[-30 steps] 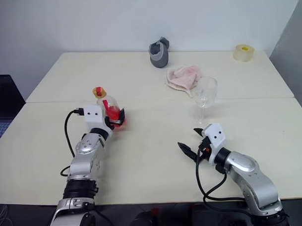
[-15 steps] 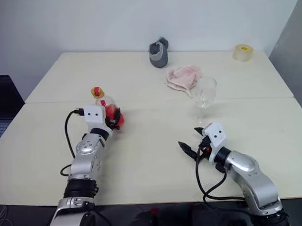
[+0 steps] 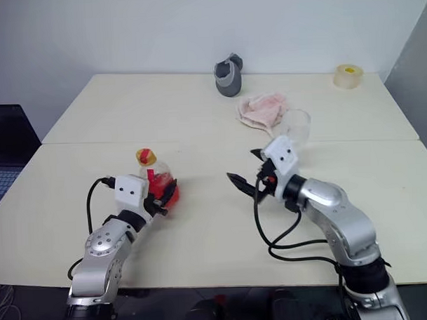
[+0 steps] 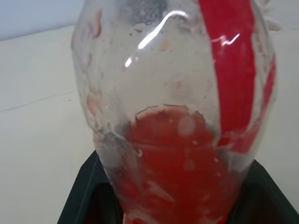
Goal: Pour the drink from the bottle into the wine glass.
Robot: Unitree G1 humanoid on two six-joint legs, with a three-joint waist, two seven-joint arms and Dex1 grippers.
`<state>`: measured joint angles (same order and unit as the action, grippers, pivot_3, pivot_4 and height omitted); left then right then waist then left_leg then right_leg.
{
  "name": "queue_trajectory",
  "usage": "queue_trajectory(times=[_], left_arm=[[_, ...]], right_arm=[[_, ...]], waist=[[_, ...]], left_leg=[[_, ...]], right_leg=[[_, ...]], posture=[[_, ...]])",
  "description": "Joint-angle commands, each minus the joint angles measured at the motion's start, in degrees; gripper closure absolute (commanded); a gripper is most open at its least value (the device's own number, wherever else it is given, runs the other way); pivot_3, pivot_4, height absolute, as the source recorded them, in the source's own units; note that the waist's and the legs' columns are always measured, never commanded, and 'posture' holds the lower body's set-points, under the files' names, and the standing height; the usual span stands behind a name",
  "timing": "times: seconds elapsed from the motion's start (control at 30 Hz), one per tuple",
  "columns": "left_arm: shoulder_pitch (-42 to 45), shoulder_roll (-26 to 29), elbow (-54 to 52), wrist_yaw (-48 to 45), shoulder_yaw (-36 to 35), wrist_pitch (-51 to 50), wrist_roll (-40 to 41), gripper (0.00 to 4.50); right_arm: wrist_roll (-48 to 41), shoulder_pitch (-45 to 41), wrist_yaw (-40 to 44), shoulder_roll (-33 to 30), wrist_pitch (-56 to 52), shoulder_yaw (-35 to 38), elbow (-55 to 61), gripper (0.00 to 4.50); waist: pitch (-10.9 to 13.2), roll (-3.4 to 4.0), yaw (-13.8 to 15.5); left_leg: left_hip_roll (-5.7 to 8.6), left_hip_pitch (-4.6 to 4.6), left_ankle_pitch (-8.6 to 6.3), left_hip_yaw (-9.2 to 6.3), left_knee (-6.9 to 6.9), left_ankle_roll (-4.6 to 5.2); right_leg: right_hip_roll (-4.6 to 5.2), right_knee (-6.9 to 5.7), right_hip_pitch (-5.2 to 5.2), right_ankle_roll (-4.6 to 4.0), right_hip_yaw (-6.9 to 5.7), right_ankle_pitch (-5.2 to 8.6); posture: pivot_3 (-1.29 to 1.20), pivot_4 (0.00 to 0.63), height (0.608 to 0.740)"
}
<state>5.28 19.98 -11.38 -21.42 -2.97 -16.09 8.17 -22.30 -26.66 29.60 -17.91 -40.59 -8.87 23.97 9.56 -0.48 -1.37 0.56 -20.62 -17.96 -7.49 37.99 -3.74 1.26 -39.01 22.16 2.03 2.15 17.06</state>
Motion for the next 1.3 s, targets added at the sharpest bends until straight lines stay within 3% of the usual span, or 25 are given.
queue_trajectory(times=[0.03,0.4,0.83,1.13,1.17,1.3], left_arm=[[0.00,-0.81,-0.70,-4.55,5.80,-0.76,0.84,2.45],[5.88,-2.51,5.98,-10.11,11.84,5.85,-1.77,2.45],[9.04,-3.95,9.42,-11.65,13.10,8.61,-2.98,2.45],[8.24,-3.81,8.07,-11.46,13.36,8.27,-3.02,2.45],[8.04,-3.83,7.81,-11.37,13.42,8.16,-3.06,2.45],[6.67,-3.55,5.73,-11.46,13.62,7.47,-2.87,2.45]], right_arm=[[-2.01,-3.77,2.76,1.93,1.71,-0.88,-2.01,0.00],[-5.22,-12.23,4.46,7.04,0.16,-0.47,-9.15,0.00],[-3.67,-12.30,3.21,8.52,-0.09,-1.82,-11.39,0.00],[-3.37,-12.72,1.54,9.77,1.04,-0.82,-12.92,3.03],[-3.33,-12.71,1.56,9.79,1.09,-0.83,-12.90,3.21],[-3.35,-12.91,2.00,9.97,1.48,-1.19,-12.83,3.21]], waist=[[0.00,0.01,0.08],[-0.01,0.03,0.47],[-0.01,0.03,0.45],[-0.01,0.03,0.24],[-0.01,0.03,0.19],[-0.01,0.03,-0.10]], left_leg=[[0.00,0.00,0.00,0.00,0.00,0.00],[0.05,-0.05,0.02,-0.08,0.00,0.01],[0.06,-0.09,0.04,-0.08,0.00,0.01],[0.04,-0.09,0.03,-0.08,-0.01,0.02],[0.04,-0.09,0.03,-0.08,-0.02,0.02],[0.04,-0.09,0.03,-0.07,-0.02,0.02]], right_leg=[[0.01,0.00,0.00,0.00,0.00,0.00],[0.05,0.01,0.02,-0.01,-0.04,-0.01],[0.07,0.01,0.09,0.00,-0.03,-0.01],[0.06,0.01,0.10,-0.01,-0.03,-0.01],[0.06,0.01,0.10,0.00,-0.03,-0.01],[0.06,0.01,0.10,0.00,-0.03,-0.01]], posture=[[0.00,0.150,0.740],[0.00,0.150,0.740],[0.00,0.150,0.740],[0.00,0.150,0.740],[0.00,0.150,0.740],[0.00,0.150,0.740]])
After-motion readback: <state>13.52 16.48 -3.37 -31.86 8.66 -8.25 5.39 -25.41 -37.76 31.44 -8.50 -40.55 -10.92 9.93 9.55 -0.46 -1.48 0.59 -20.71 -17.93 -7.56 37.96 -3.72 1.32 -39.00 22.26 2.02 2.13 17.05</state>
